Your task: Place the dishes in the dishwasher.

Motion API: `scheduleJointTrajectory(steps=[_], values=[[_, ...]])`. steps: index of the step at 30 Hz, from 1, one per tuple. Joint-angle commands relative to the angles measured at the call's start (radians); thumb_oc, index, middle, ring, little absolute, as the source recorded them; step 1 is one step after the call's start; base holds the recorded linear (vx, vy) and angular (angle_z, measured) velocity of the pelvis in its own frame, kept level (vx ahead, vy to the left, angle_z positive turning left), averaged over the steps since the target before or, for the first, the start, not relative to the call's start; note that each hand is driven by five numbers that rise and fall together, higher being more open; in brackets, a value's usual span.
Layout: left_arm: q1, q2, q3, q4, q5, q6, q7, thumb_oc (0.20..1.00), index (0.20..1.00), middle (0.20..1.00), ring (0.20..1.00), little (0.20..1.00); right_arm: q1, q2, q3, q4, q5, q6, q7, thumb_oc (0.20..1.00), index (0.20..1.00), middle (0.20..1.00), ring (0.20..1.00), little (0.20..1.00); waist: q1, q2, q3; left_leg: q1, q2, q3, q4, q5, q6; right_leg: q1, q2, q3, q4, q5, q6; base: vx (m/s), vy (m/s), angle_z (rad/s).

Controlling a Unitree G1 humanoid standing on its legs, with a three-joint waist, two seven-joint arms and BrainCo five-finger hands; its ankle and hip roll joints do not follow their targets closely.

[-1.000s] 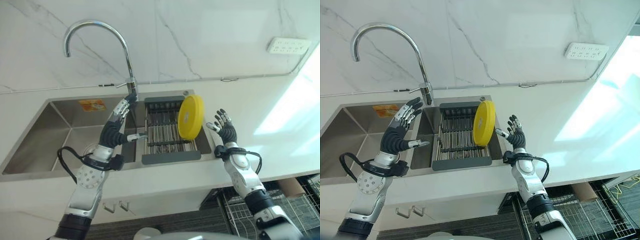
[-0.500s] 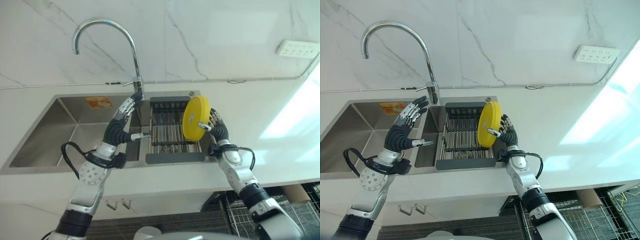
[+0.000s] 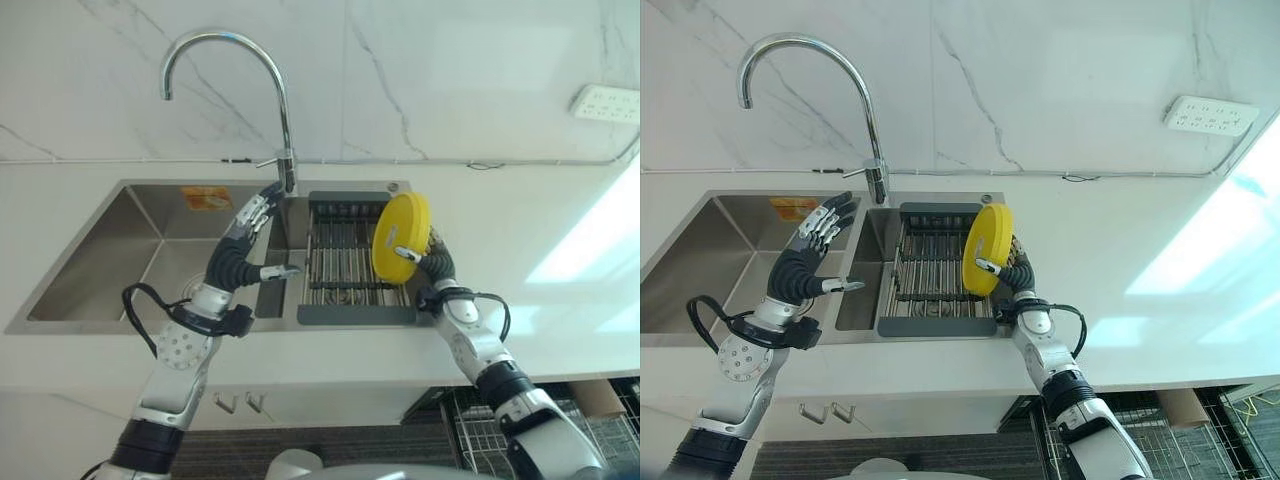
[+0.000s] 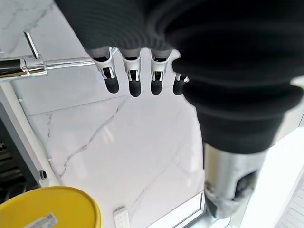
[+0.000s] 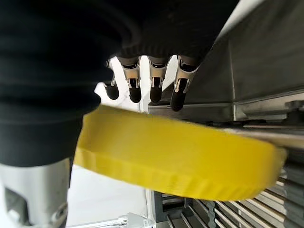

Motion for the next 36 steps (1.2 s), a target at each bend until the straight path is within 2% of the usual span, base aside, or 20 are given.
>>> scheduleJointTrajectory(steps=[1,8,9,10,15,22,28,31,34,36], values=[[-0.085,0.036,-0.06,-0.033,-0.042,-0.015,0.012,1.0,1.0,1.0,1.0,1.0,-0.12,-0.01,0.043,0.026,-0.025,0.002,-0.025,1.0,1.0,1.0,1.0,1.0,0.04,0.026,-0.033,0.011,0.065,0.1,0.025,-0.063,-0.016,-0.027,-0.048,-0.029,0.068,-0.065,0.044,0.0,0.0,0.0],[-0.101,0.039,-0.071,-0.027,-0.046,-0.007,0.012,1.0,1.0,1.0,1.0,1.0,-0.148,-0.006,0.047,0.051,-0.037,0.033,-0.082,1.0,1.0,1.0,1.0,1.0,0.047,0.025,-0.03,0.009,0.064,0.094,0.023,-0.06,-0.018,-0.025,-0.051,-0.034,0.067,-0.062,0.045,0.0,0.001,0.0],[-0.104,0.04,-0.074,-0.027,-0.048,-0.003,0.016,1.0,1.0,1.0,1.0,1.0,-0.153,0.0,0.048,0.058,-0.047,0.035,-0.11,0.275,0.275,0.275,0.275,0.275,0.048,0.026,-0.03,0.009,0.063,0.094,0.024,-0.06,-0.017,-0.025,-0.051,-0.035,0.067,-0.062,0.045,0.0,0.0,0.0],[-0.107,0.039,-0.079,-0.027,-0.049,0.002,0.024,1.0,1.0,1.0,1.0,1.0,-0.16,0.004,0.047,0.067,-0.055,0.041,-0.134,0.2,0.2,0.2,0.2,0.2,0.049,0.027,-0.03,0.009,0.063,0.092,0.024,-0.06,-0.017,-0.025,-0.051,-0.035,0.068,-0.062,0.045,0.0,0.0,0.0],[-0.122,0.035,-0.098,-0.012,-0.051,0.012,0.041,1.0,1.0,1.0,1.0,1.0,-0.191,0.015,0.045,0.089,-0.082,0.067,-0.217,0.2,0.2,0.2,0.2,0.2,0.05,0.03,-0.028,0.01,0.061,0.092,0.023,-0.059,-0.018,-0.028,-0.051,-0.034,0.068,-0.059,0.045,0.0,0.0,0.0],[-0.12,0.027,-0.112,-0.003,-0.065,0.015,0.052,1.0,1.0,1.0,1.0,1.0,-0.172,0.021,0.039,0.096,-0.092,0.062,-0.265,0.2,0.2,0.2,0.2,0.2,0.044,0.033,-0.024,0.011,0.06,0.094,0.023,-0.06,-0.017,-0.031,-0.053,-0.03,0.07,-0.058,0.047,0.0,0.0,0.0],[-0.127,0.021,-0.128,0.009,-0.072,0.012,0.056,1.0,1.0,1.0,1.0,1.0,-0.153,0.025,0.023,0.106,-0.067,0.003,-0.284,0.2,0.2,0.2,0.2,0.2,0.037,0.036,-0.018,0.014,0.059,0.1,0.023,-0.061,-0.014,-0.034,-0.056,-0.027,0.072,-0.054,0.048,0.0,0.0,0.0],[-0.124,0.019,-0.127,0.007,-0.068,0.012,0.062,1.0,1.0,1.0,1.0,1.0,-0.137,0.023,0.015,0.084,-0.031,-0.028,-0.261,0.2,0.2,0.2,0.2,0.2,0.031,0.036,-0.017,0.017,0.06,0.105,0.022,-0.063,-0.013,-0.035,-0.057,-0.026,0.071,-0.053,0.05,0.0,0.0,0.0],[-0.116,0.014,-0.117,0.01,-0.07,0.005,0.053,1.0,1.0,1.0,1.0,1.0,-0.104,0.034,-0.008,0.024,0.153,-0.09,-0.157,0.2,0.2,0.2,0.2,0.2,0.02,0.037,-0.017,0.022,0.061,0.111,0.02,-0.064,-0.012,-0.038,-0.056,-0.023,0.071,-0.051,0.049,0.0,0.0,0.0],[-0.114,0.011,-0.115,0.011,-0.068,0.005,0.054,1.0,1.0,1.0,1.0,1.0,-0.079,0.061,-0.038,-0.029,0.364,-0.143,-0.058,0.2,0.2,0.2,0.2,0.2,0.01,0.037,-0.019,0.027,0.062,0.118,0.018,-0.065,-0.011,-0.041,-0.057,-0.021,0.072,-0.049,0.05,0.0,0.0,0.0]])
